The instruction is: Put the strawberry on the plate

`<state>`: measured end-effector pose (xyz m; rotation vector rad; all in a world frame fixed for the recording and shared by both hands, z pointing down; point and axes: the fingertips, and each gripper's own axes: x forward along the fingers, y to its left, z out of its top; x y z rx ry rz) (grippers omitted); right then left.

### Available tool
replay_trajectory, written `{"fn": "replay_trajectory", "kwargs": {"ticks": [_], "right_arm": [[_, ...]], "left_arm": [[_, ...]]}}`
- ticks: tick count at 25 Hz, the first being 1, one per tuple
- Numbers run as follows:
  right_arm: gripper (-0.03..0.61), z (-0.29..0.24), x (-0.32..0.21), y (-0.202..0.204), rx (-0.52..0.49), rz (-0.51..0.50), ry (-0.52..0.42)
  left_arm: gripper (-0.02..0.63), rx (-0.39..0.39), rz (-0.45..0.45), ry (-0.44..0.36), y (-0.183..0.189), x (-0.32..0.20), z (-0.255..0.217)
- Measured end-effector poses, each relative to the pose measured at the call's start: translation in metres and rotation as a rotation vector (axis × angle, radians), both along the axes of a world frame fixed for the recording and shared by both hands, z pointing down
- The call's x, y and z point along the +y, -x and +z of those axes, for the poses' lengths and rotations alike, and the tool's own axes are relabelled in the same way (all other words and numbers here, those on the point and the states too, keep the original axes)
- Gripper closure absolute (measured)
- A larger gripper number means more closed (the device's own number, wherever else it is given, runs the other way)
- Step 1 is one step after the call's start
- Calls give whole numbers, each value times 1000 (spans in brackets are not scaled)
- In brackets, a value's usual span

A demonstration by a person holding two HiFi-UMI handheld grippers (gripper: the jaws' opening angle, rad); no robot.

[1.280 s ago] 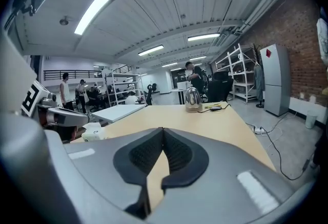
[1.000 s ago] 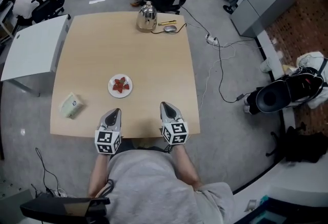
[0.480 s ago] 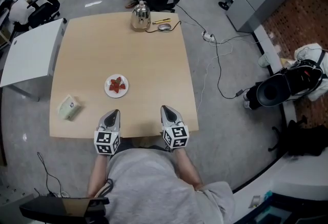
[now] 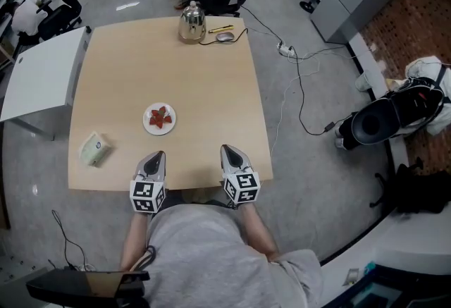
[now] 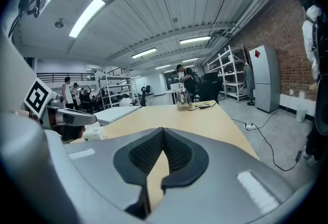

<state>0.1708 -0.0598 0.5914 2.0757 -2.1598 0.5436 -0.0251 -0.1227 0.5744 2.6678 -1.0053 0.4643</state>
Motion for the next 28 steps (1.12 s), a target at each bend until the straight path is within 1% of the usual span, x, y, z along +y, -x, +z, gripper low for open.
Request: {"fn": "replay_trajectory", "kwargs": {"ticks": [28], "right_arm": [[572, 2, 1, -6, 5, 7, 12]], "left_arm": [[594, -5, 3, 7, -7, -3, 0]]}}
